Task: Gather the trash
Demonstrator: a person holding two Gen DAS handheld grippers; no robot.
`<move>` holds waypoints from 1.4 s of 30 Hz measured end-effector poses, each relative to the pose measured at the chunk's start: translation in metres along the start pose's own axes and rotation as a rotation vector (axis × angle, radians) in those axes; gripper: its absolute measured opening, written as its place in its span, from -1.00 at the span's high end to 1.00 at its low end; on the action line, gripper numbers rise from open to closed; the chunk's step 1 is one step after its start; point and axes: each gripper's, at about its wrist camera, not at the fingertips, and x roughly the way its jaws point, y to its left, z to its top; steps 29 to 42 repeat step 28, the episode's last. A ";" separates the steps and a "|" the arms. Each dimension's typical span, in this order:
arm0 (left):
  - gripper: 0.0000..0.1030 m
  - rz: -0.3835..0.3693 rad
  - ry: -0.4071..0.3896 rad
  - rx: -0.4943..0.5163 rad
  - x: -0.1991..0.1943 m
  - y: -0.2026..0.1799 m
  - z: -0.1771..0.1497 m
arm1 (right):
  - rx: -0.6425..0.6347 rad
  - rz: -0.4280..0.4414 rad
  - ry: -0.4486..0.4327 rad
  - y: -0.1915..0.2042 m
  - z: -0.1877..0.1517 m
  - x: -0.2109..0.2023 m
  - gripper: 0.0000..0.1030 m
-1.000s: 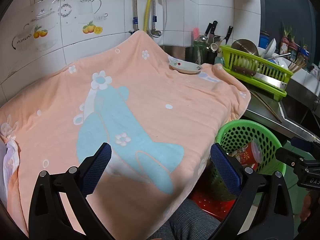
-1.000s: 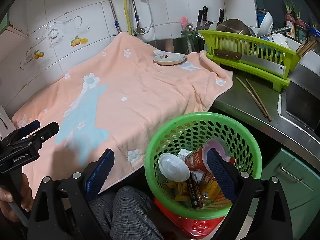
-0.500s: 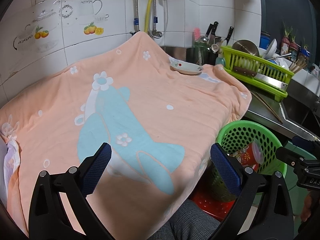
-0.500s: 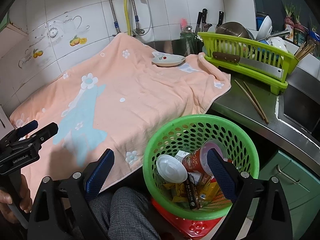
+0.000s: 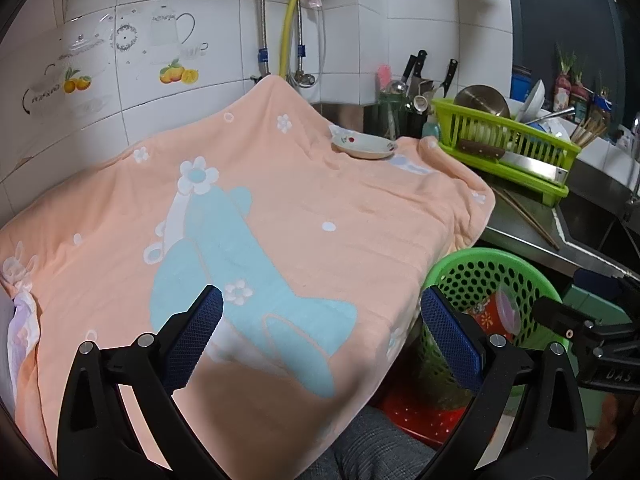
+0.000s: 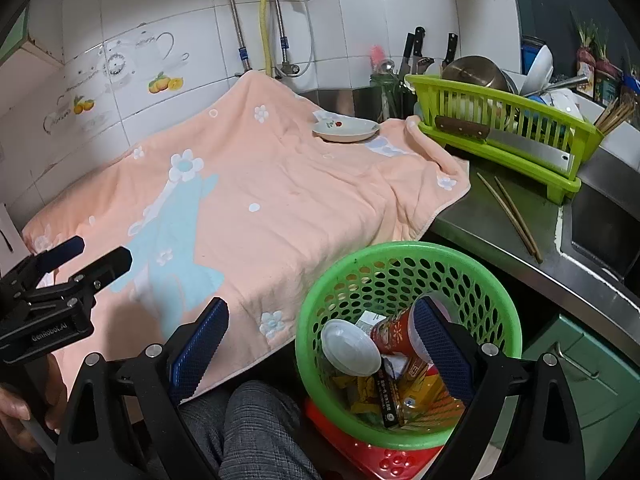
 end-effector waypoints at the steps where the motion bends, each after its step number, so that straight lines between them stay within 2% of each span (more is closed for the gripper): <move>1: -0.90 -0.001 -0.004 0.000 -0.001 0.000 0.000 | 0.000 0.001 0.000 0.000 0.000 0.000 -0.76; 14: -0.90 0.038 -0.043 0.015 -0.007 -0.005 0.004 | 0.014 0.001 0.002 -0.003 0.000 0.001 -0.76; 25: -0.90 0.012 -0.037 0.022 -0.008 -0.010 0.007 | 0.017 -0.005 -0.003 -0.006 0.000 0.001 -0.77; 42: -0.90 0.014 -0.041 0.027 -0.008 -0.011 0.008 | 0.016 -0.004 -0.002 -0.006 0.000 0.001 -0.77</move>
